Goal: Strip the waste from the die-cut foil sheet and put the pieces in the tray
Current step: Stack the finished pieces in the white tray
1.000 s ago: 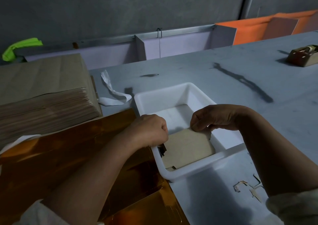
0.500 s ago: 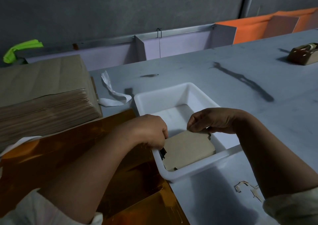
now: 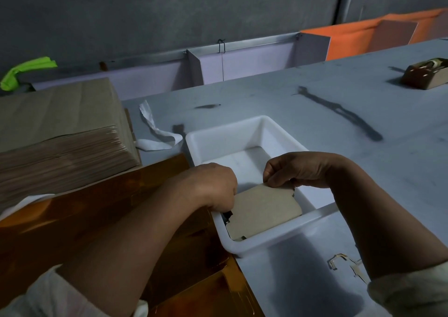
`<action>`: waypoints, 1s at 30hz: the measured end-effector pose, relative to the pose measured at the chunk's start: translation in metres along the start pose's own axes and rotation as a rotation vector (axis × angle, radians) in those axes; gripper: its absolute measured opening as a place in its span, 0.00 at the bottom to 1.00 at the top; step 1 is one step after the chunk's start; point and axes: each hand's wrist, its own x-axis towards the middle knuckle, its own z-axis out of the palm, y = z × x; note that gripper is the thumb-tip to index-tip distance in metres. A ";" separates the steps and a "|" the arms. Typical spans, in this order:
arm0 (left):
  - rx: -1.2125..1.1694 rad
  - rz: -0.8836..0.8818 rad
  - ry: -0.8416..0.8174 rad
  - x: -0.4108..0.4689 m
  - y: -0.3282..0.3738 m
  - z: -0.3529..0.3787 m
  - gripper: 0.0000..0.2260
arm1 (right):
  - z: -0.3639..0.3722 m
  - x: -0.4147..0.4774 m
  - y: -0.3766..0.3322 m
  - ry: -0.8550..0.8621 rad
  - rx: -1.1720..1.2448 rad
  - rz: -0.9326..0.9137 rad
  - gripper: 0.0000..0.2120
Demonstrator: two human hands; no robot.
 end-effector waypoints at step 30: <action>-0.407 0.166 -0.033 0.008 0.009 0.012 0.33 | 0.008 0.001 -0.002 0.084 -0.163 0.137 0.16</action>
